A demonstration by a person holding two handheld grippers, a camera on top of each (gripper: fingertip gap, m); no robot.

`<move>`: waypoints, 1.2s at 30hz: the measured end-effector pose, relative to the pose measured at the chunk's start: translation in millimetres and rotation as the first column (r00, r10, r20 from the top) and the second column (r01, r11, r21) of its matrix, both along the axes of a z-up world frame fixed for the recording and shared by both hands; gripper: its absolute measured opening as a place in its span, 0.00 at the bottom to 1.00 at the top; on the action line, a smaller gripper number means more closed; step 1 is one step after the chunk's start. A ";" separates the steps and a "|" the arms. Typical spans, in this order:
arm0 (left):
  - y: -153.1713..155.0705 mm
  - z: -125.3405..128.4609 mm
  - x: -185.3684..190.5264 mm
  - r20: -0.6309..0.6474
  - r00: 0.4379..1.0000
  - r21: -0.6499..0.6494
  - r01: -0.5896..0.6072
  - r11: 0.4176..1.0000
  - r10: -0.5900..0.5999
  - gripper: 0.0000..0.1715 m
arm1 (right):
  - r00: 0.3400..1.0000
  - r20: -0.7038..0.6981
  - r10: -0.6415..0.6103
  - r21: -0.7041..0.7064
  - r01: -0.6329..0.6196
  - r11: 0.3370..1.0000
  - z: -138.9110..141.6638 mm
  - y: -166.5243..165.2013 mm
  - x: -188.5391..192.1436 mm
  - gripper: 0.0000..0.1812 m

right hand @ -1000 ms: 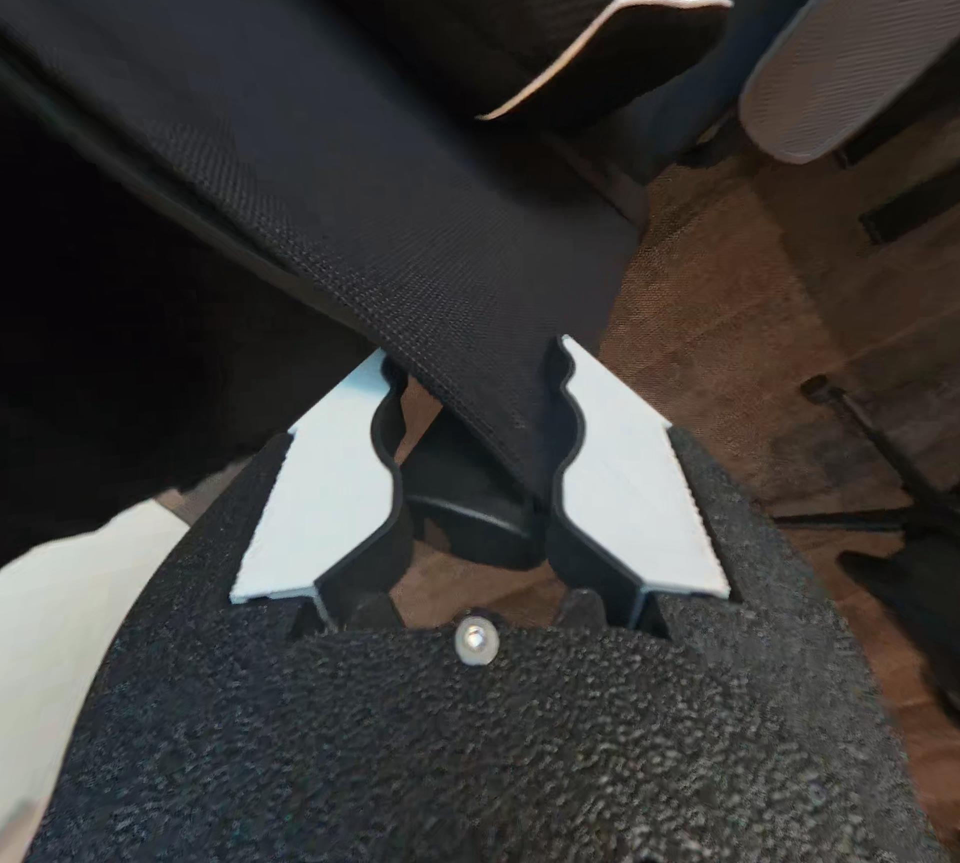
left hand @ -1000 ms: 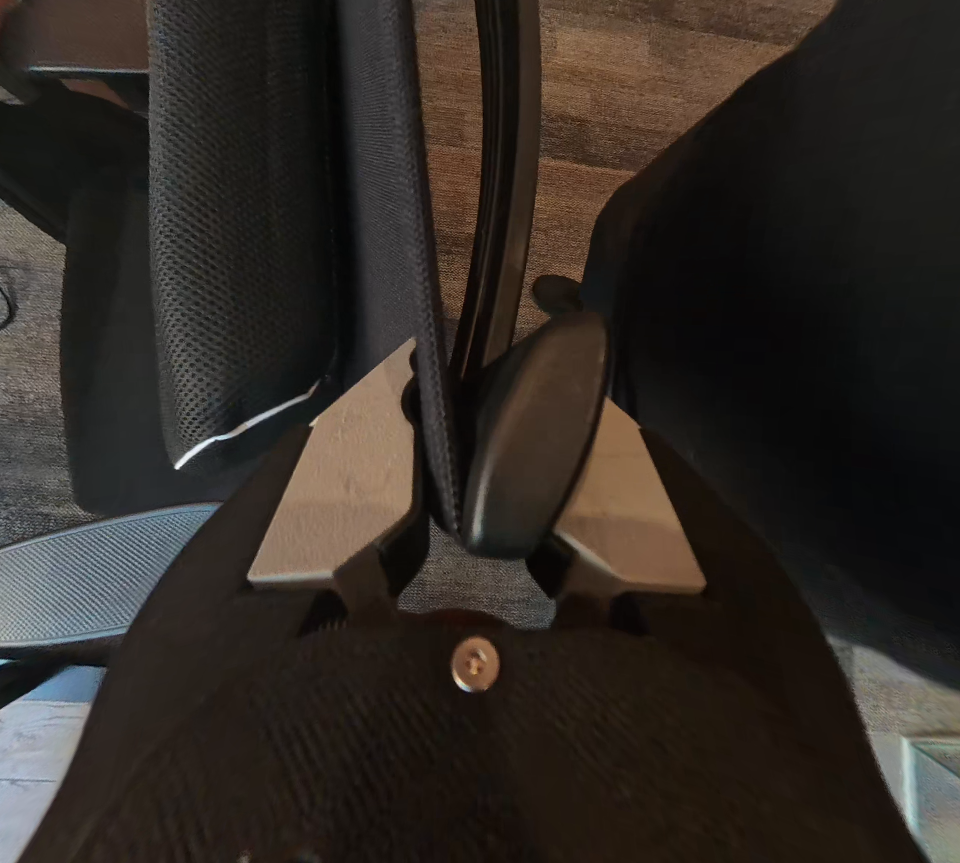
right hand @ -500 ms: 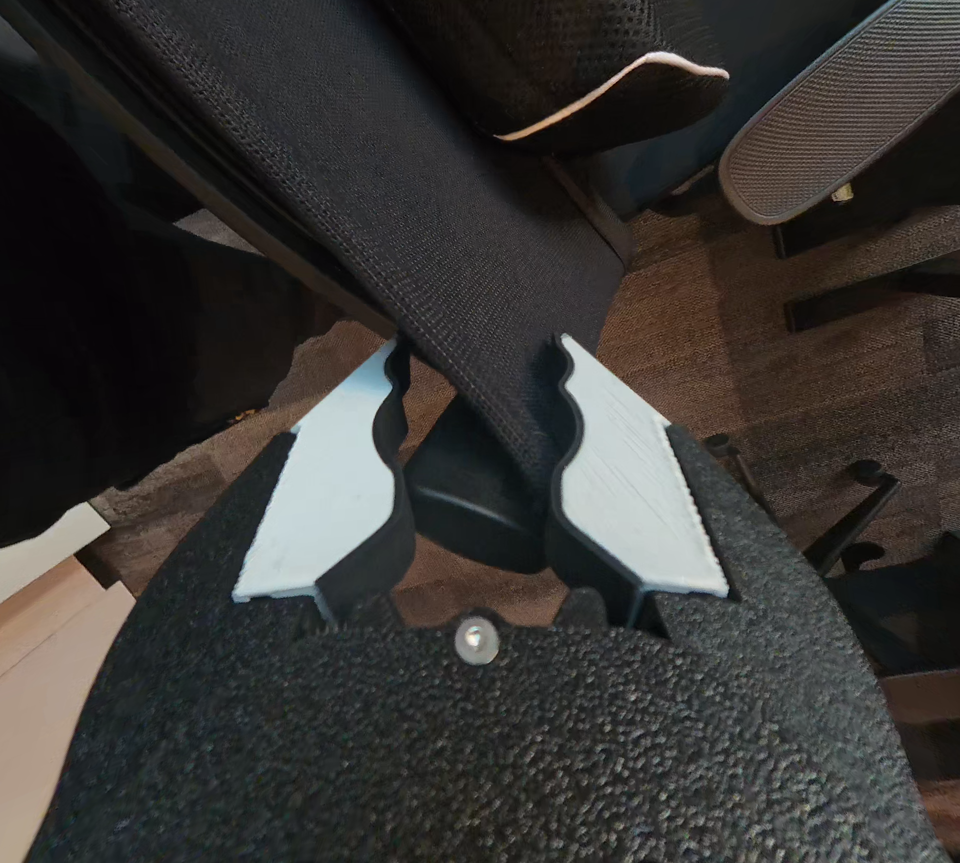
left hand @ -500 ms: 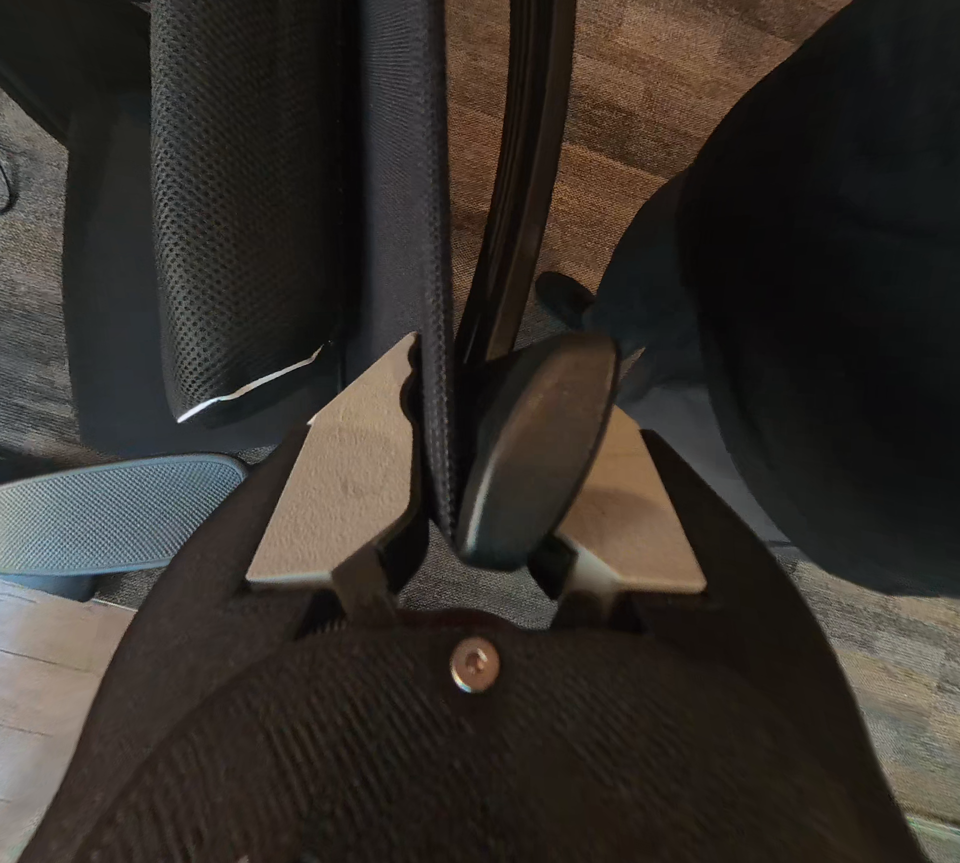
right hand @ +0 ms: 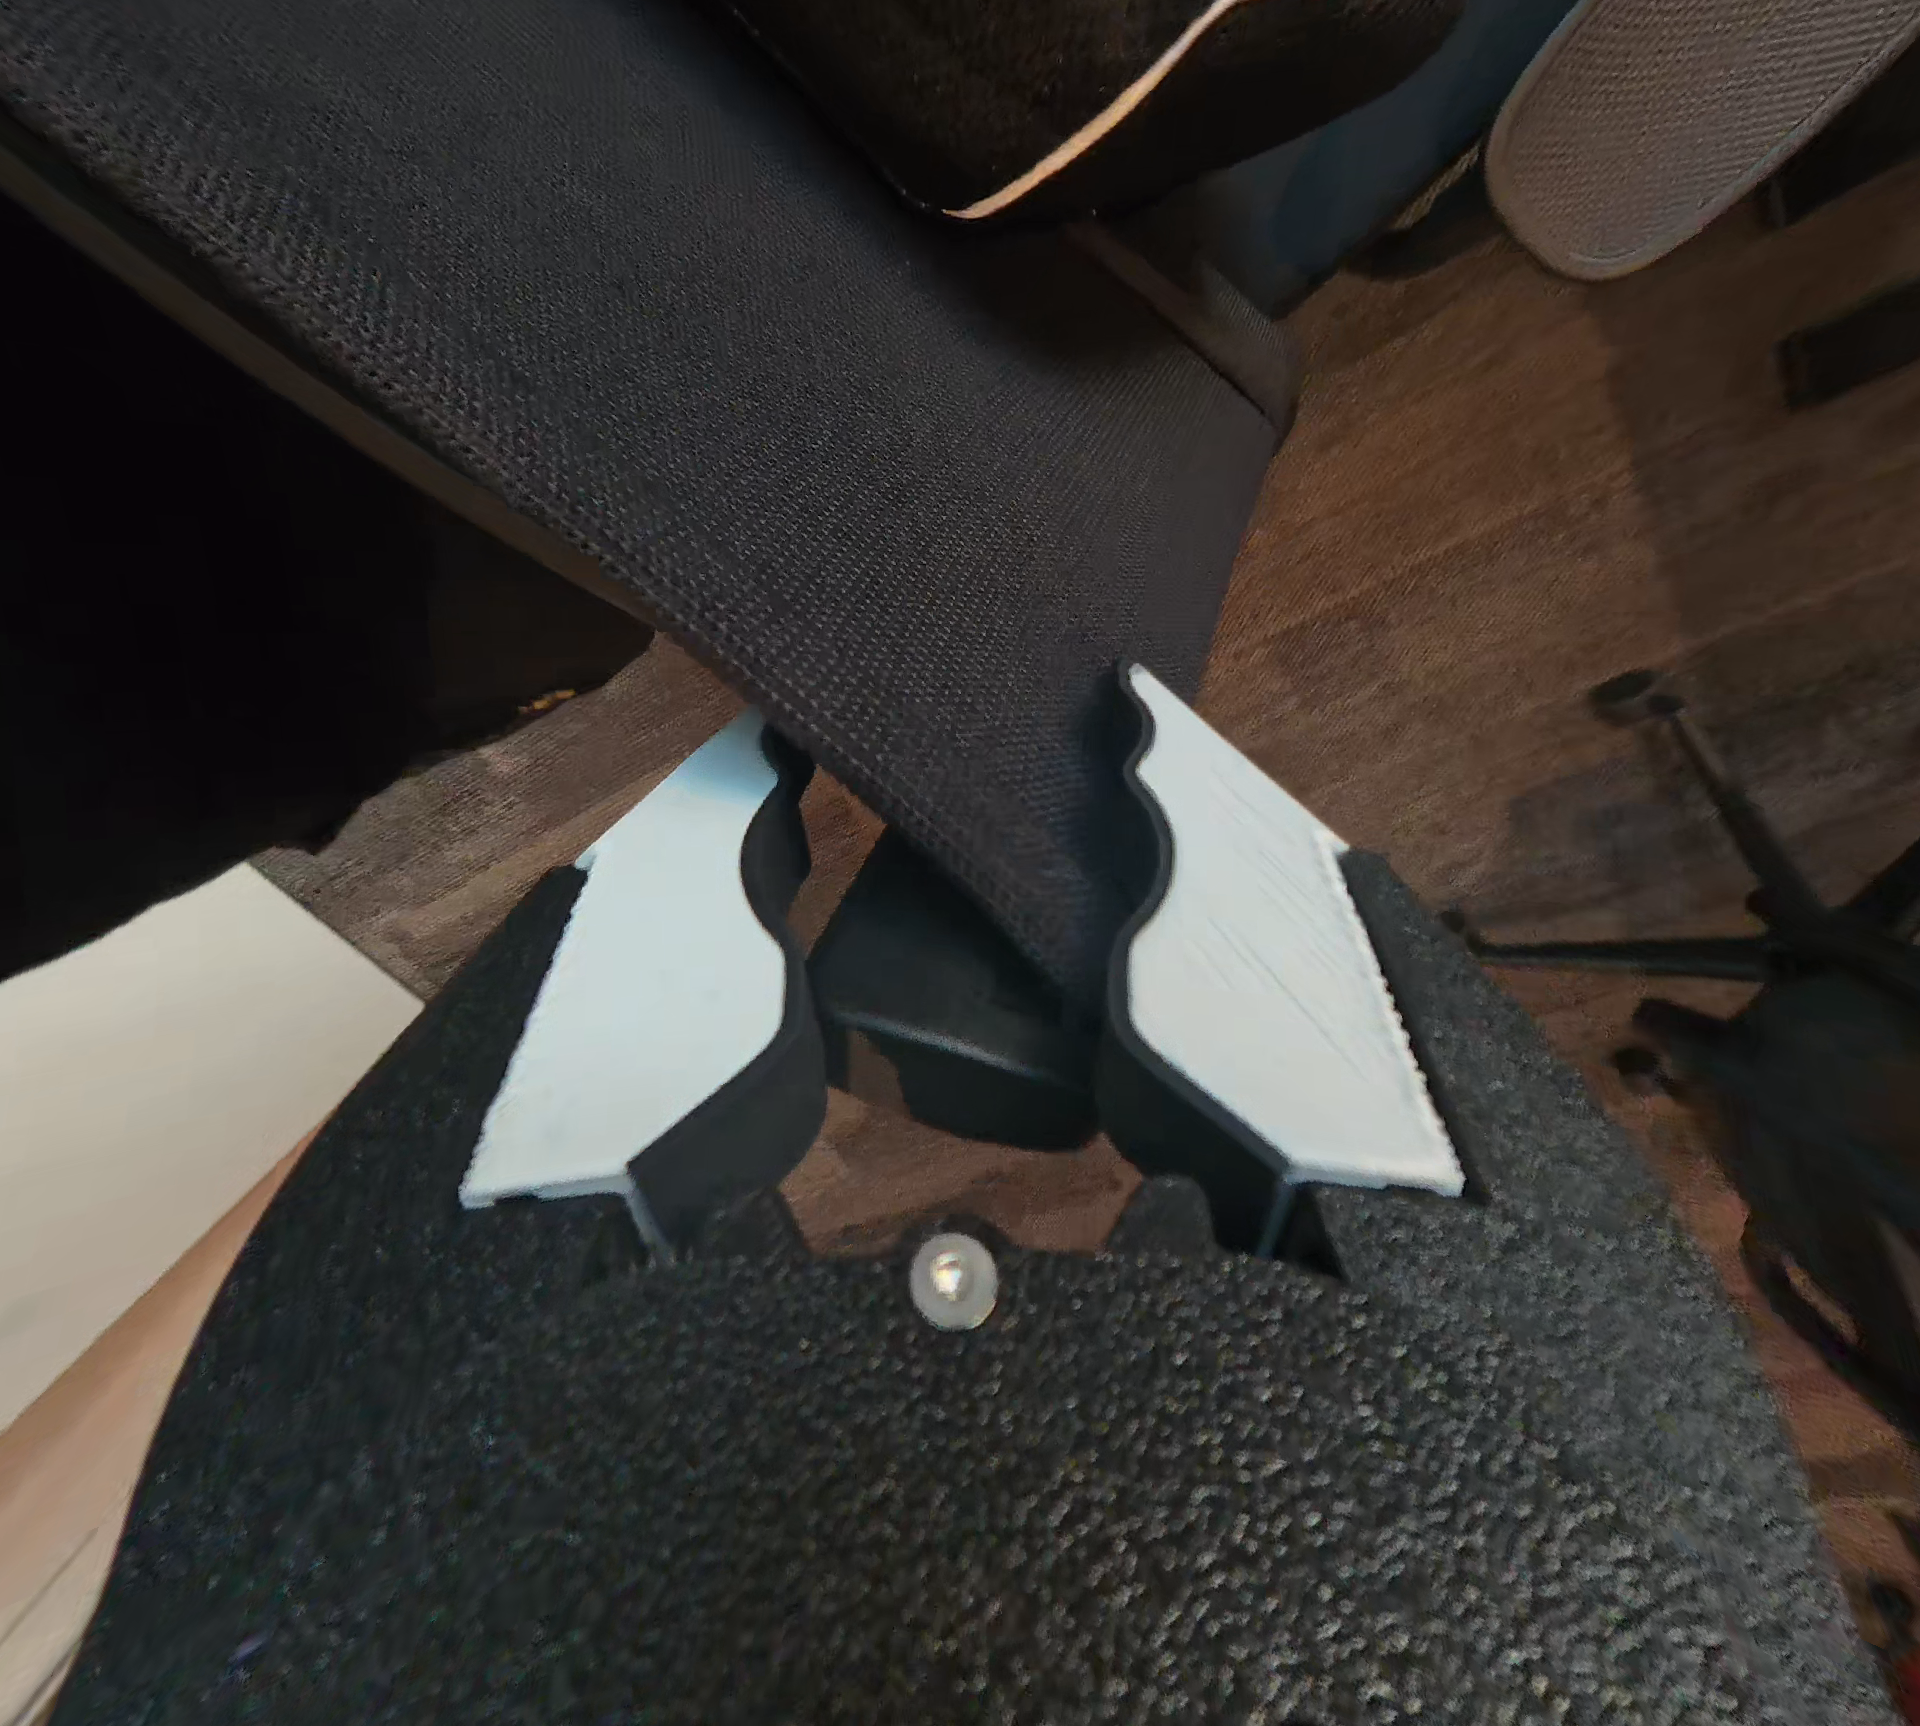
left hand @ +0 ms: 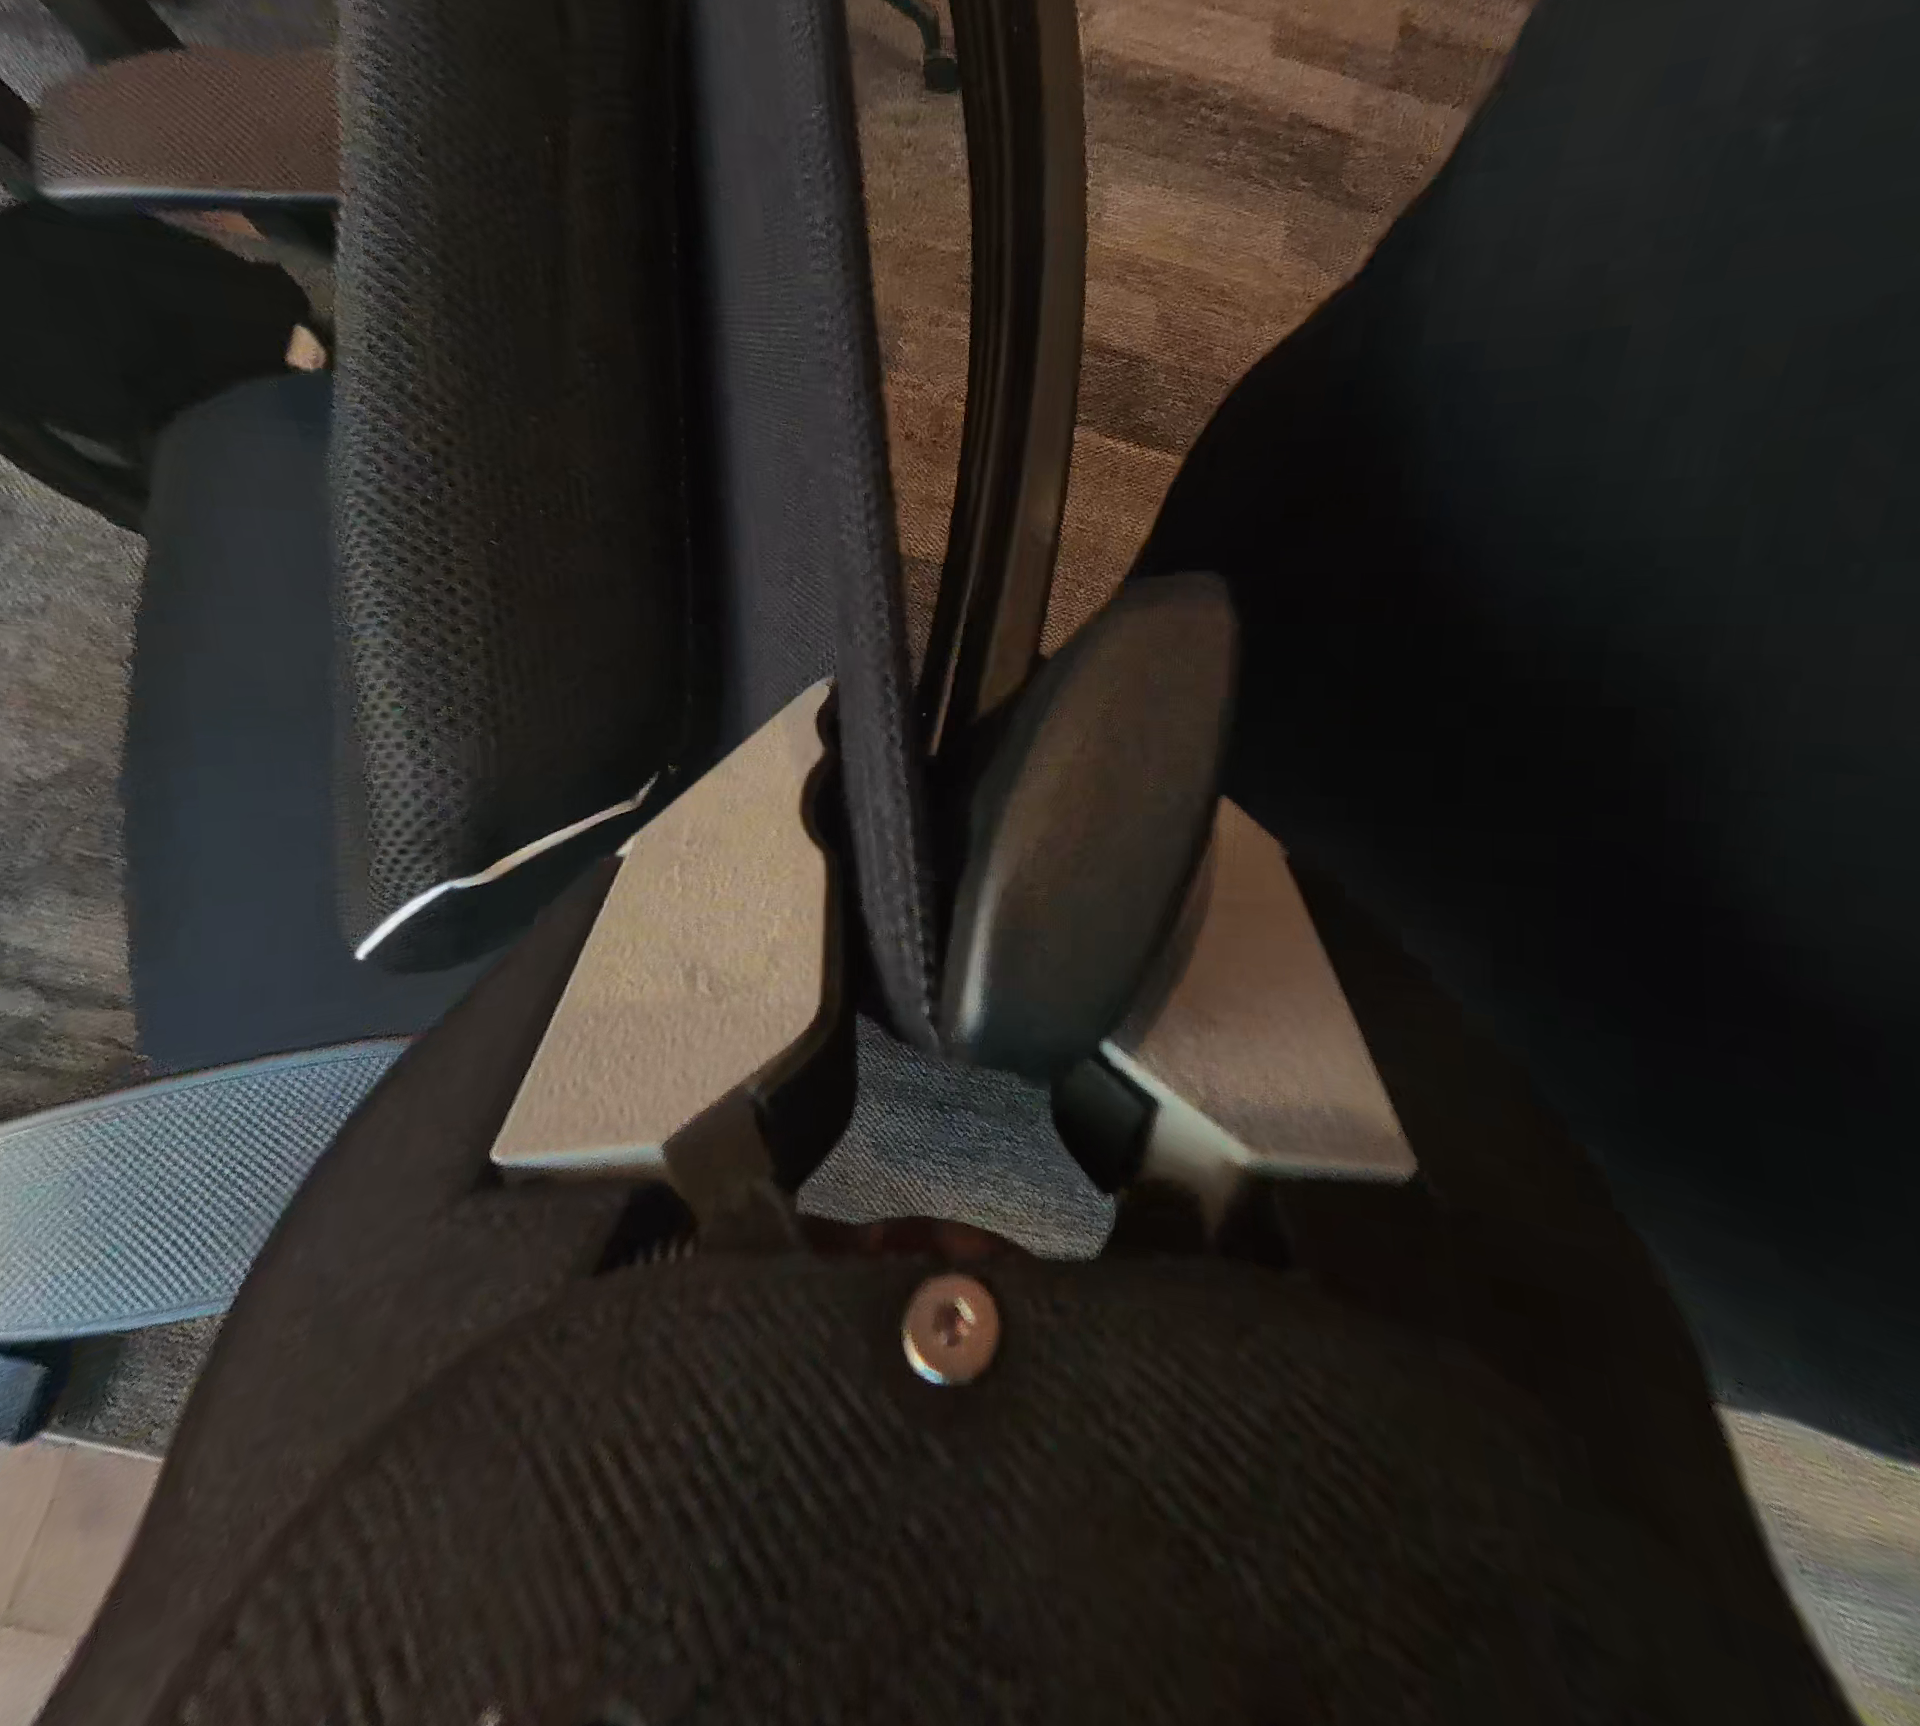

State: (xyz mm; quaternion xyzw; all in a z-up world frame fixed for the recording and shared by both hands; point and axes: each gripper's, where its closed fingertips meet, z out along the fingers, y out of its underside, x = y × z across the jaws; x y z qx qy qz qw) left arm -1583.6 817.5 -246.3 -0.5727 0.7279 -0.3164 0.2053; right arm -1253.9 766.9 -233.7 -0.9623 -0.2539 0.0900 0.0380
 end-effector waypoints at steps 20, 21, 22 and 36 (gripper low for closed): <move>155.6 -1.6 -102.3 -0.028 0.998 -0.023 -0.054 0.998 0.053 0.41 | 0.992 -0.008 0.123 -0.077 -0.124 0.989 9.8 -15.5 -220.6 0.22; 160.9 -1.5 -103.0 -0.040 0.998 -0.025 -0.044 0.999 0.043 0.41 | 0.993 -0.043 0.107 -0.091 -0.110 0.990 8.6 -9.3 -228.7 0.23; 165.6 -1.4 -103.3 -0.050 0.998 -0.024 -0.035 0.999 0.034 0.41 | 0.995 -0.033 0.096 -0.083 -0.099 0.992 5.5 0.0 -229.0 0.13; 165.3 -1.8 -90.2 -0.233 0.964 -0.025 0.123 0.992 -0.125 0.37 | 0.649 -0.672 0.357 -0.034 -0.508 0.860 57.2 35.1 -234.3 0.07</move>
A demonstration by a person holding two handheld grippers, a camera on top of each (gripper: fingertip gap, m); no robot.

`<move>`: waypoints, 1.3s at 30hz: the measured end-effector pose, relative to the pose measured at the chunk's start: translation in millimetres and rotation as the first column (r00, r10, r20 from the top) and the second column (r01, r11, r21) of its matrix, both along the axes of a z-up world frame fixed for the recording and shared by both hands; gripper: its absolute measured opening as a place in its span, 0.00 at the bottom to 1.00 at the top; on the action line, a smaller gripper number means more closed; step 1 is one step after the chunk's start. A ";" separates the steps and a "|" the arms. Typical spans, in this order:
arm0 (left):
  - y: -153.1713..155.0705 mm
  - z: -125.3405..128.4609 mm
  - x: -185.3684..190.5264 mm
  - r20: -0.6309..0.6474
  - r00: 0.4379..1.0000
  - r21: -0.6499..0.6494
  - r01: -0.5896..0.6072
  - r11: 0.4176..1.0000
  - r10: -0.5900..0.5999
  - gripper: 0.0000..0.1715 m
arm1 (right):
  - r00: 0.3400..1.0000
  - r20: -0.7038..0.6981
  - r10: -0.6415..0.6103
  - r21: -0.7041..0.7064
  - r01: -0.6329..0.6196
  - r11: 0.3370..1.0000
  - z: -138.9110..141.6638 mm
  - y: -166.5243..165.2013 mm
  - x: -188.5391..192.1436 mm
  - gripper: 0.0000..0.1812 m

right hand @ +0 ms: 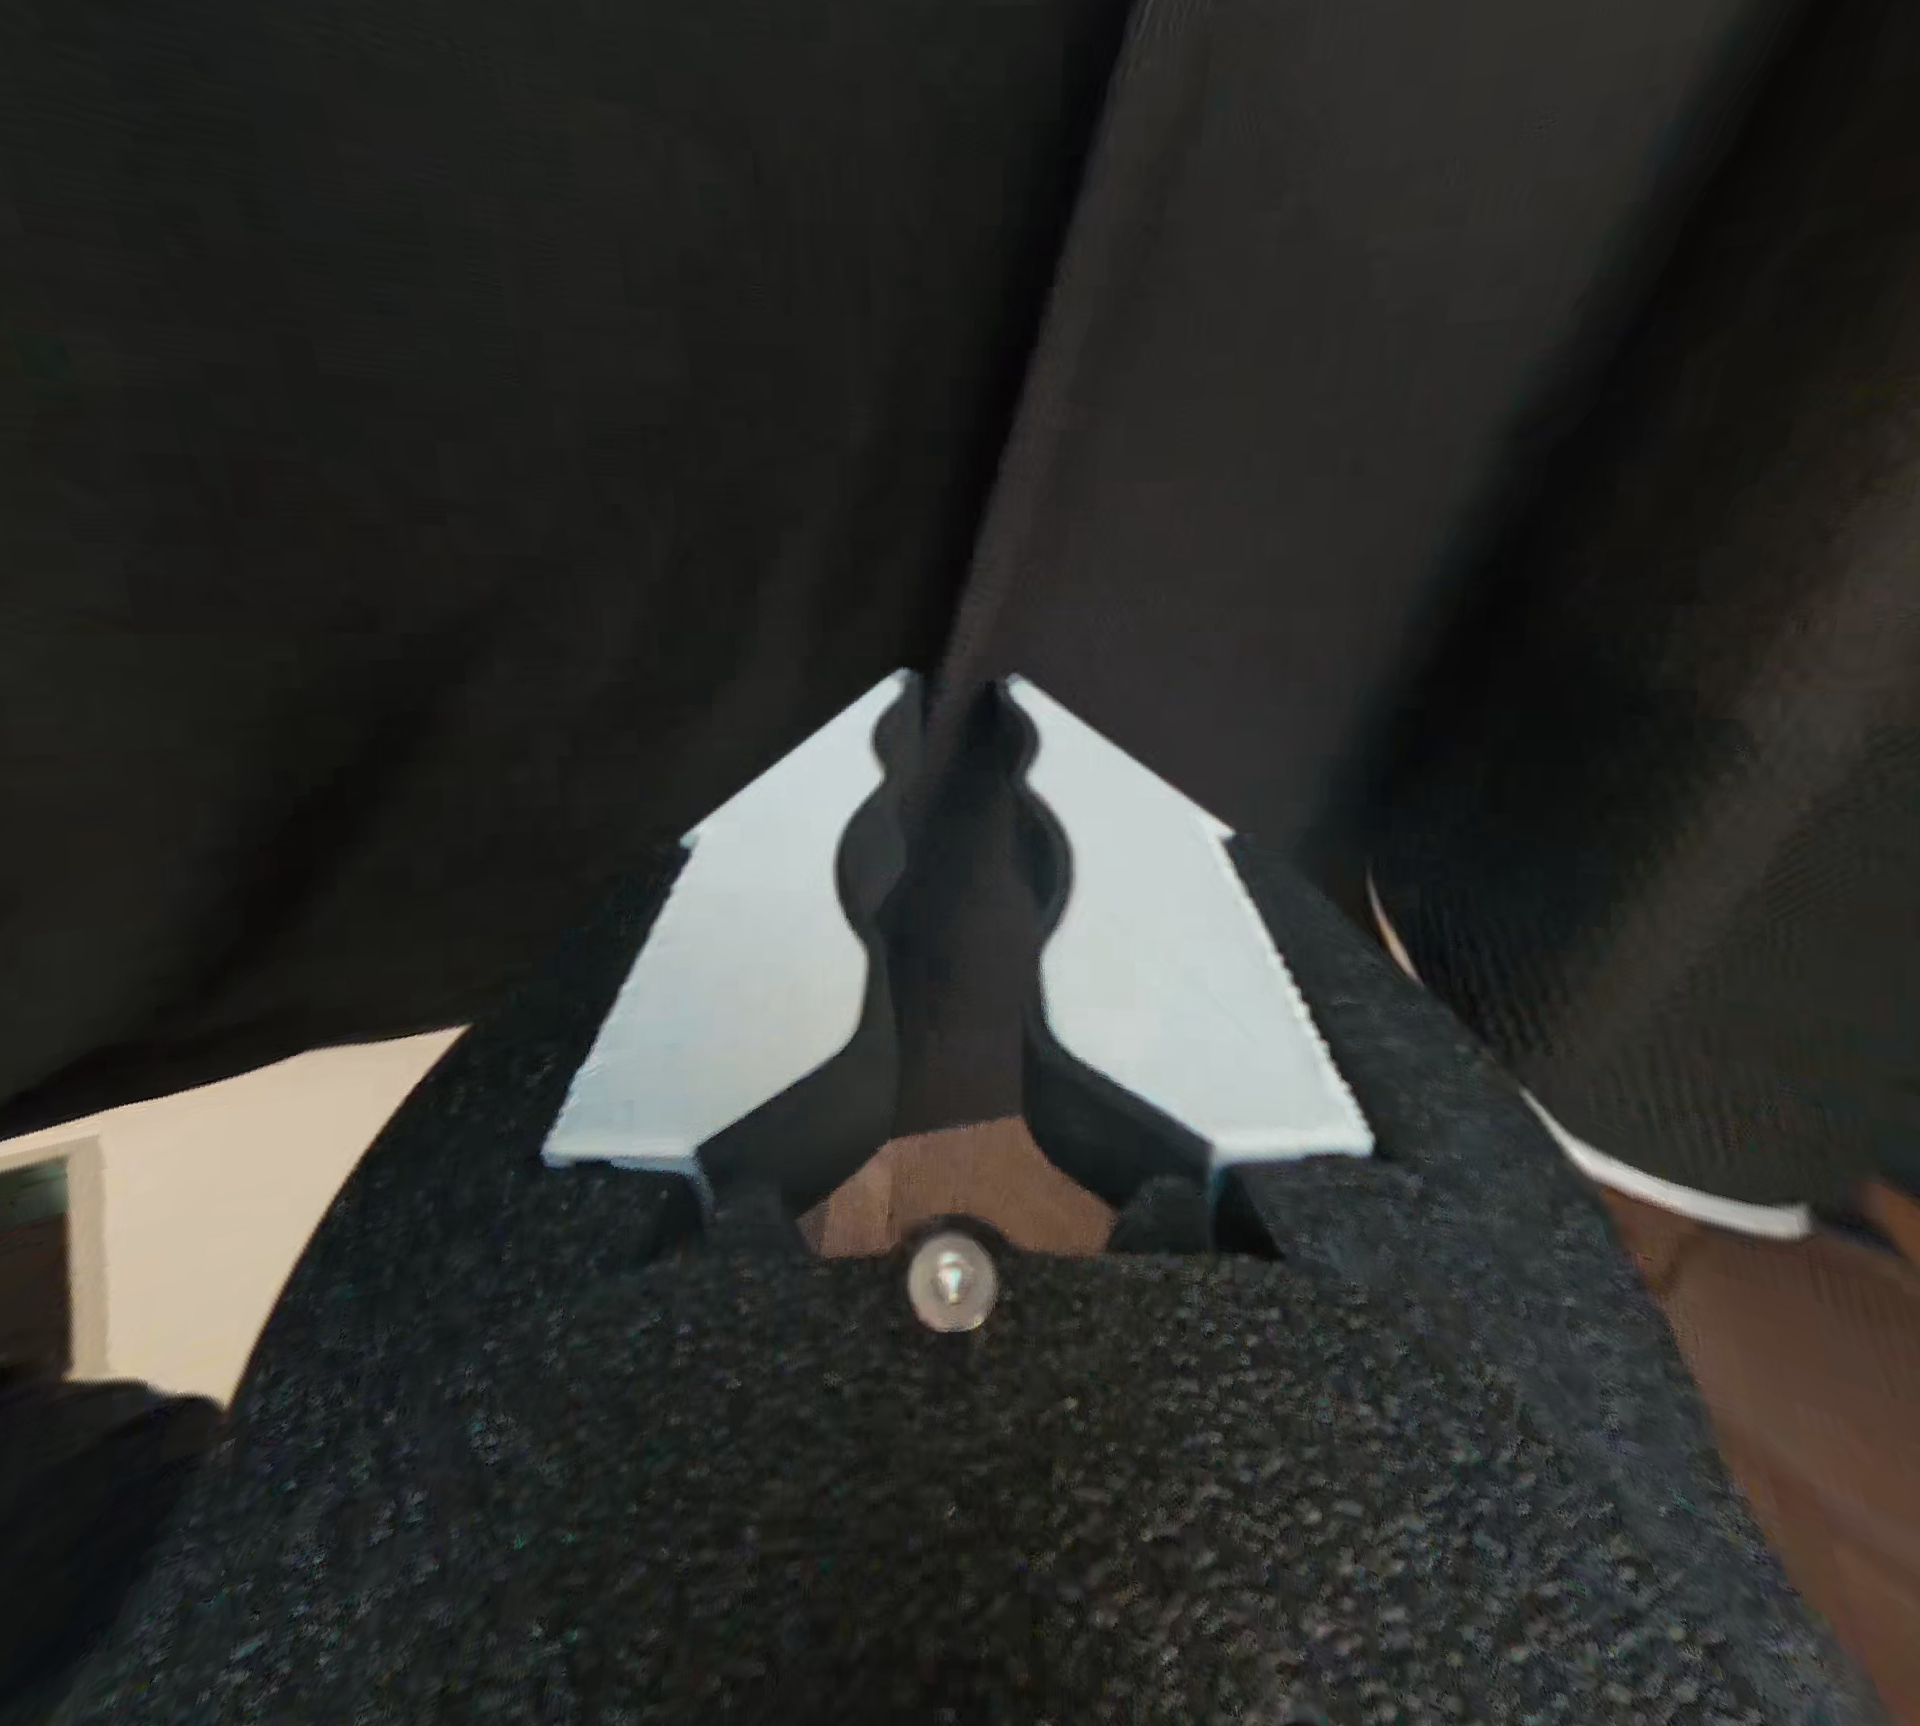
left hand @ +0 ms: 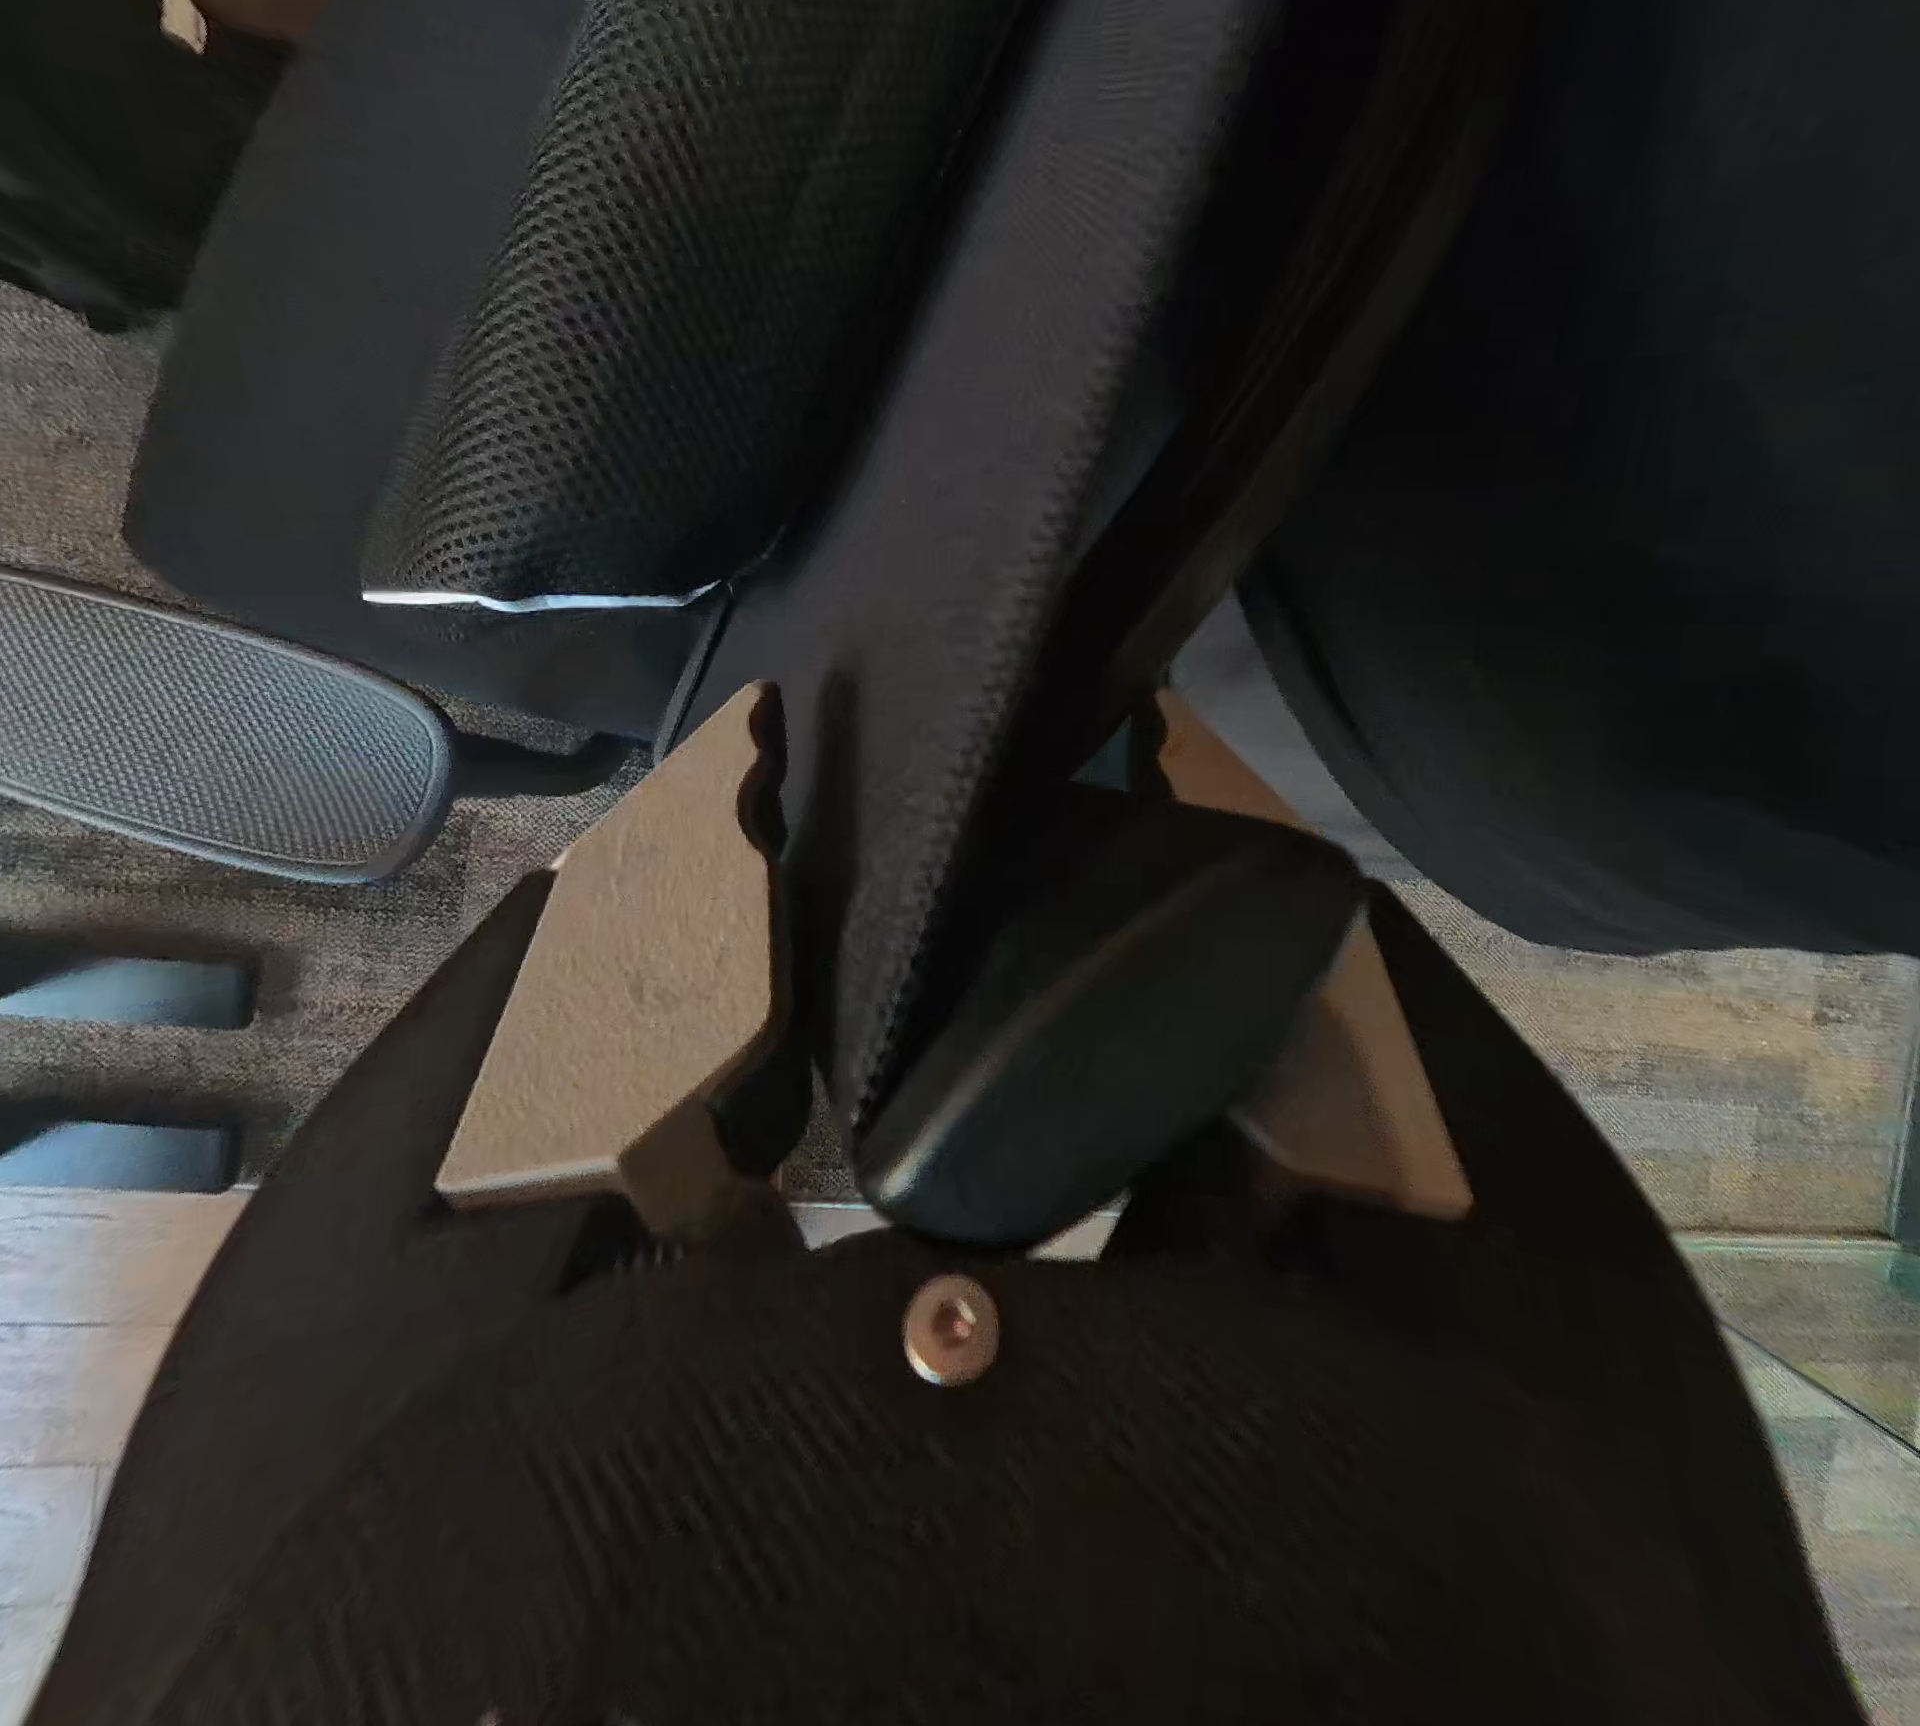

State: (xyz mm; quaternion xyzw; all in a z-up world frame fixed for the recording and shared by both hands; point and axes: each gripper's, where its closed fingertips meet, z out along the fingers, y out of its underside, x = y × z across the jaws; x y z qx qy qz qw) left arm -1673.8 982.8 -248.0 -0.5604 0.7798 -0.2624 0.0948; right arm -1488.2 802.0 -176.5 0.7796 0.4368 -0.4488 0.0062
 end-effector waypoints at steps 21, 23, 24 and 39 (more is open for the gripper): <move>25.7 -3.4 144.0 0.018 0.998 0.006 -0.068 0.998 0.068 0.39 | 0.949 -0.194 -0.250 0.220 0.290 0.931 -30.6 139.4 70.9 0.14; 28.8 -3.1 155.4 0.044 0.996 0.007 -0.078 0.997 0.078 0.39 | 0.943 -0.169 -0.286 0.332 0.328 0.884 -22.3 160.7 77.7 0.15; 30.7 -2.9 160.5 0.064 0.995 0.011 -0.084 0.996 0.083 0.40 | 0.934 -0.168 -0.316 0.383 0.357 0.852 -15.0 173.4 79.3 0.15; 184.8 -39.2 75.5 0.291 0.945 -0.255 -0.071 0.964 0.146 0.36 | 0.506 -0.287 -0.813 0.767 0.630 0.122 89.6 381.8 33.0 0.42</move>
